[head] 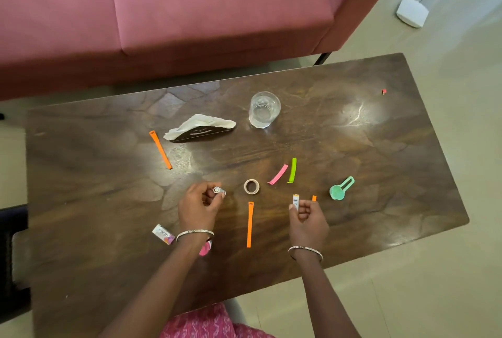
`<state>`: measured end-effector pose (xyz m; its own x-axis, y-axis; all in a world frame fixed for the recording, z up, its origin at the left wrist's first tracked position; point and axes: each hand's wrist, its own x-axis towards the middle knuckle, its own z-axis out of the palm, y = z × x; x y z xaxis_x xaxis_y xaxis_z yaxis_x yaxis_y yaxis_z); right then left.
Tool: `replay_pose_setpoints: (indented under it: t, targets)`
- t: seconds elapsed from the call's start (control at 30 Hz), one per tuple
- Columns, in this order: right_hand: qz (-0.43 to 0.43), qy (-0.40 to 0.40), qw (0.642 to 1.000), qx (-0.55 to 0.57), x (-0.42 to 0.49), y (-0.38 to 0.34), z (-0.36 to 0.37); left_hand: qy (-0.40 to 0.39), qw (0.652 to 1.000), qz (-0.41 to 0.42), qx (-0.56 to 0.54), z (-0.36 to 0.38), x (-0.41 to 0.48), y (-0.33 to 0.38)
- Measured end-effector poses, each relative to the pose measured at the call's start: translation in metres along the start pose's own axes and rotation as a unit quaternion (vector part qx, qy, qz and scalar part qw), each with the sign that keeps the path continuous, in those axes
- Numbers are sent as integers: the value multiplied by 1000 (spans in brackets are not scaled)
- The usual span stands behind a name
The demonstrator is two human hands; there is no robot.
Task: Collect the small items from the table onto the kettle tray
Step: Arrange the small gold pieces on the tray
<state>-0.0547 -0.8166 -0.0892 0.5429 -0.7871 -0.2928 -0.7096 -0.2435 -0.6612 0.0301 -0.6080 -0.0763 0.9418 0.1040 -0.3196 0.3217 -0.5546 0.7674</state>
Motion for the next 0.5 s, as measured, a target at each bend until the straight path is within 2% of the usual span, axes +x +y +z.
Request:
replay_pose_setpoints:
  t: [0.17, 0.3, 0.5]
  targets:
    - [-84, -50, 995, 26, -57, -34, 32, -2, 998, 11, -60, -48, -15, -19]
    - [-144, -97, 984, 49, -114, -60, 57, -1, 995, -19, -101, -96, -30, -41]
    - [-130, -200, 967, 86, -202, -94, 106, 22, 996, -22, -89, -180, -45, -95]
